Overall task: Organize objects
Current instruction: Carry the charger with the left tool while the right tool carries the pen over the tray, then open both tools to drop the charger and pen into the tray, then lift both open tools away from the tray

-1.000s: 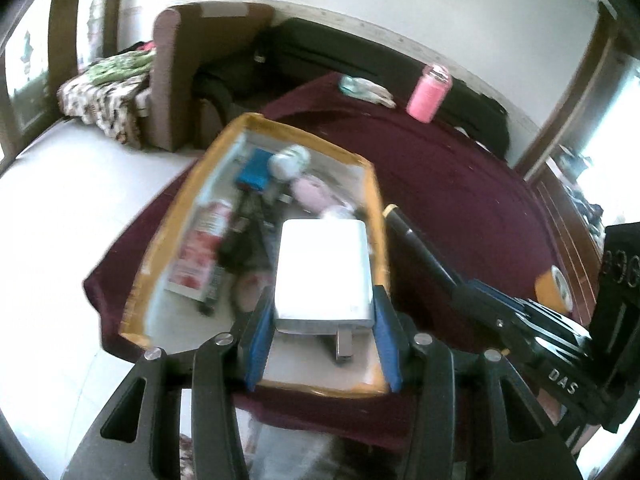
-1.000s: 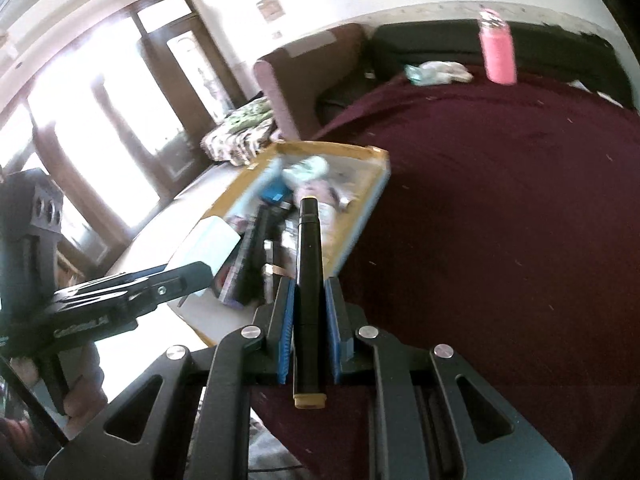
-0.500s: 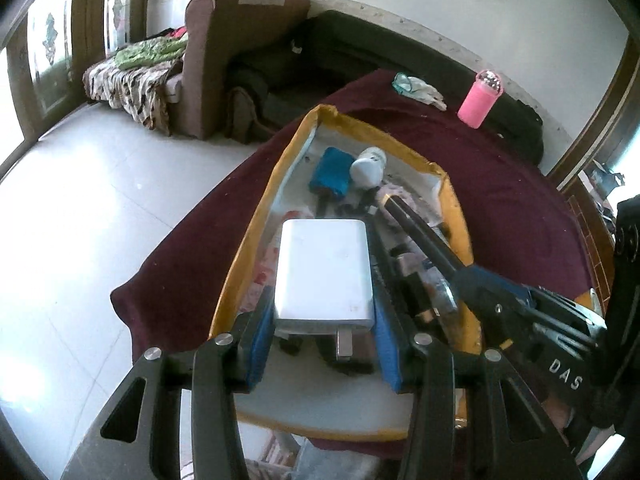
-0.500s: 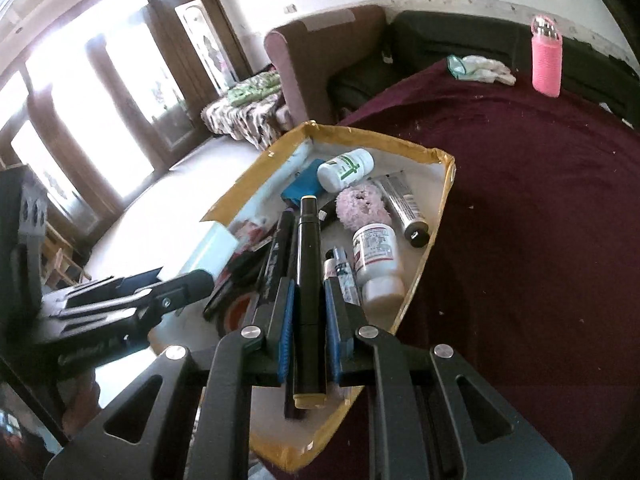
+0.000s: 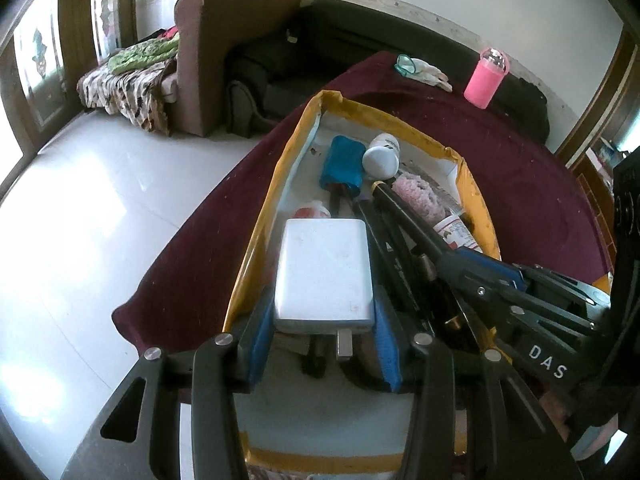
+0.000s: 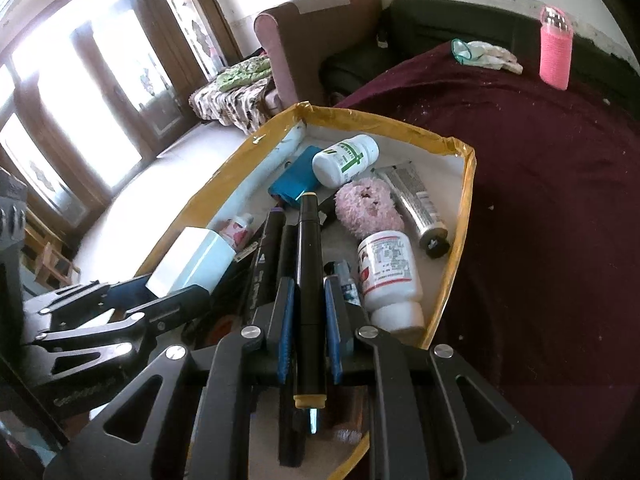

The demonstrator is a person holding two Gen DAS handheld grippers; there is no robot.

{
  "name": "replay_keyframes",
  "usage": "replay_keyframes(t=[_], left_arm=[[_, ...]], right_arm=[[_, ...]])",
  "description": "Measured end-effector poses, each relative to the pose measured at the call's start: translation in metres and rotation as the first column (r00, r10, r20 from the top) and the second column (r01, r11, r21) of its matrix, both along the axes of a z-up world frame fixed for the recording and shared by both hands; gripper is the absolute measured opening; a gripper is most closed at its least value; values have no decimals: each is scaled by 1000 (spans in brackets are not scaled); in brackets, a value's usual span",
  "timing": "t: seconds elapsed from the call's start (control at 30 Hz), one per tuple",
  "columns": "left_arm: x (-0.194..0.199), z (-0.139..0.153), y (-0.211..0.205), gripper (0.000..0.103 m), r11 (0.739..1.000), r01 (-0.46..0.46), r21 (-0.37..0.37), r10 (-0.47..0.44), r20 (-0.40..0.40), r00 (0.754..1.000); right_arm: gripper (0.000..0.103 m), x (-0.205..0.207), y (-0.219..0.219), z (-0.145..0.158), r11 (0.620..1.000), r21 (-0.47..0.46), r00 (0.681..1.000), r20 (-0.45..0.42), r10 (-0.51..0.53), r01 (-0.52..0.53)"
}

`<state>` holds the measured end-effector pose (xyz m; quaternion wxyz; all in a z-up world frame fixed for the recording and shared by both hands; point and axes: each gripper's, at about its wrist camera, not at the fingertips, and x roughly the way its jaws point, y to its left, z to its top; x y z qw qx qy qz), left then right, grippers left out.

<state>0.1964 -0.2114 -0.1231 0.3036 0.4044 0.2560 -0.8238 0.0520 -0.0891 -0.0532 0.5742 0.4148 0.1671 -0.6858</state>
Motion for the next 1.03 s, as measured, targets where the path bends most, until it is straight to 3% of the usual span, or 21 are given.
replay_keyframes(t=[0.3,0.4,0.43,0.47,0.57,0.87,1.03], left_arm=[[-12,-3,-1,42,999,16,-47,-14,38,999],[-12,1,7,48,996,5,-91,-1,49,999],[-12,4,13,53,992,7,-123,0,59,998],[-12,8,21,63,987,15,-163,-4,69,998],[-16,15,50,67,952,71,-298,-33,132,991],[-30,15,90,67,953,107,-283,-55,186,981],[-40,17,111,67,938,130,-323,-63,210,976]], right_arm=[[16,-12,1,-7,1000,-21,999,51,-9,10],[35,-14,12,0,998,-67,997,74,-15,20],[49,-14,16,2,997,-74,997,73,-26,32],[52,-14,21,4,995,-81,997,62,-49,54],[52,-14,39,11,991,-109,996,58,-70,76],[52,-13,103,16,984,-132,992,73,-108,116],[52,-19,121,10,982,-134,986,115,-119,134]])
